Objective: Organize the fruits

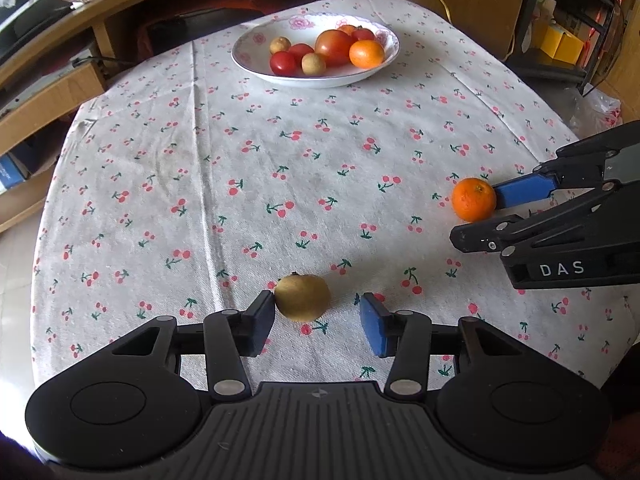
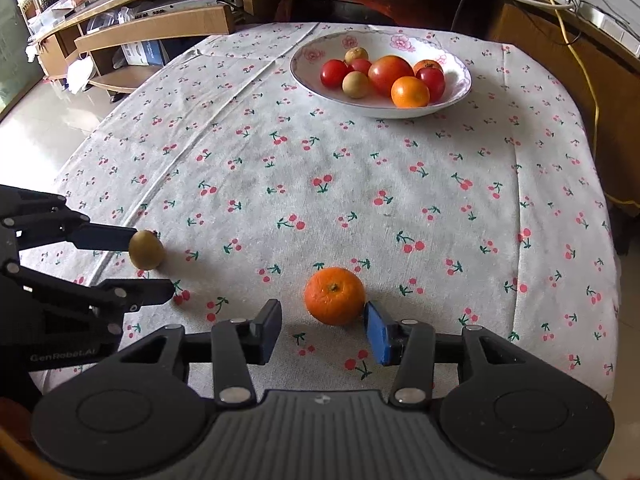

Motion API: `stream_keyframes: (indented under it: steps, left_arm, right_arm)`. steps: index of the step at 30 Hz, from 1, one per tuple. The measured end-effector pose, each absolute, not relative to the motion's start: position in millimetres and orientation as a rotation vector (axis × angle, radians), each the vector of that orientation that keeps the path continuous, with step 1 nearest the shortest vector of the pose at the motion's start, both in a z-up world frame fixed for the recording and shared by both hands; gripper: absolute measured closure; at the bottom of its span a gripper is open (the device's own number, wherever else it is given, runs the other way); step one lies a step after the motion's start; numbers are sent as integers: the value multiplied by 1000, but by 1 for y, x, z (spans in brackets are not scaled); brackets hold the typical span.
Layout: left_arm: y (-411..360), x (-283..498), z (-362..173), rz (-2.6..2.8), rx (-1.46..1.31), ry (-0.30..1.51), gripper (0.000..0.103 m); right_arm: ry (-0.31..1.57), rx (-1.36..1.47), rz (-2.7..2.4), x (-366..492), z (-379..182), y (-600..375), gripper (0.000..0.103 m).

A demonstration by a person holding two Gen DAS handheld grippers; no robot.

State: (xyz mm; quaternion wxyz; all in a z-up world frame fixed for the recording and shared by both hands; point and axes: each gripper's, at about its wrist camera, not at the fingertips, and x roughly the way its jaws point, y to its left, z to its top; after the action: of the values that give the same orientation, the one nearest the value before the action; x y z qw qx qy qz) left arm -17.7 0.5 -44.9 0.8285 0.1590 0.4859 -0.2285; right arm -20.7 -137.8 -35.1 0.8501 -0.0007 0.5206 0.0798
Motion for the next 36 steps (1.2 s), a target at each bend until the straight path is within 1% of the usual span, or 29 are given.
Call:
stream_keyframes:
  steps: [3, 10, 13, 15, 17, 36]
  left_arm:
    - [-1, -18, -45, -482, 344, 1029, 49]
    - [-2, -18, -45, -480, 351, 1031, 59]
    - [-2, -19, -44, -480, 353, 1029, 62]
    - [-2, -19, -44, -482, 352, 1029, 66]
    - [-3, -19, -44, -485, 358, 1025, 66]
    - [-9, -21, -39, -508, 379, 988, 67]
  right_arm:
    - [1092, 1, 168, -20, -35, -137, 58]
    - [1101, -17, 161, -20, -35, -135, 58]
    - [1098, -36, 153, -20, -35, -133, 63]
    - [1097, -42, 151, -20, -35, -134, 68]
    - [1098, -45, 153, -21, -34, -134, 72]
    - [1071, -74, 185, -26, -27, -127, 73]
